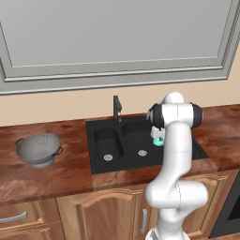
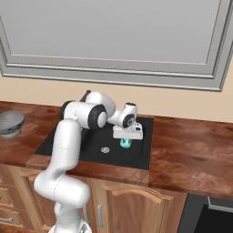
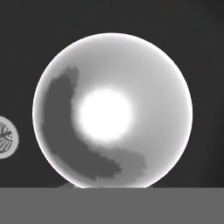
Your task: Place the colander in the left basin and the mug in the right basin of the sink.
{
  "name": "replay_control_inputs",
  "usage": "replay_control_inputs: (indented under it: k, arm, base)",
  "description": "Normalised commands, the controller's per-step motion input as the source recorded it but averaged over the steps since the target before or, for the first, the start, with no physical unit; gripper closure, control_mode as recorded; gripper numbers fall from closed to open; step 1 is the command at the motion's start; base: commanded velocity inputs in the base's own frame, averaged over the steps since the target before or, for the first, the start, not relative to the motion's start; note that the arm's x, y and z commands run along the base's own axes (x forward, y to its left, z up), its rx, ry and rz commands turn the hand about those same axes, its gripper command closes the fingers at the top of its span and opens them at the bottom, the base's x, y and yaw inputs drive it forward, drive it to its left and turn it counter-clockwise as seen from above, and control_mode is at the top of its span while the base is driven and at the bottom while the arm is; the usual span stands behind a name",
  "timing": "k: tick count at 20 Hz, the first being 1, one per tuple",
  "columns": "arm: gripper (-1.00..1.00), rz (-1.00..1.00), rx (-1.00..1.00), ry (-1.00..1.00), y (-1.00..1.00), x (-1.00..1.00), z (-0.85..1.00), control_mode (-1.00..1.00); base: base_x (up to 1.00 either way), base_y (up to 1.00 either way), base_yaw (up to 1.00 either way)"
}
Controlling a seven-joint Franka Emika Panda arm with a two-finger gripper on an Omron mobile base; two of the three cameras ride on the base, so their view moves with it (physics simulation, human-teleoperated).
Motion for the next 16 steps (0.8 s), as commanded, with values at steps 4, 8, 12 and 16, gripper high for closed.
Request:
replay_control_inputs:
  k: [4,8,12,16]
  arm:
    - [1.0,-0.17,0.0,-0.08,0.25,-0.05,-0.33,-1.0]
    - [-1.0,-0.17,-0.03,-0.08,0.25,-0.04,-0.31,-1.0]
    - [-1.0,-0.16,-0.05,-0.08,0.16,-0.03,-0.23,-1.0]
    - [-1.0,-0.12,-0.03,-0.05,0.07,0.0,-0.04,-1.0]
  base:
    - [0.0,0.0,0.0]
    - [0.0,0.0,0.0]
    - [0.0,0.0,0.0]
    - [0.0,0.0,0.0]
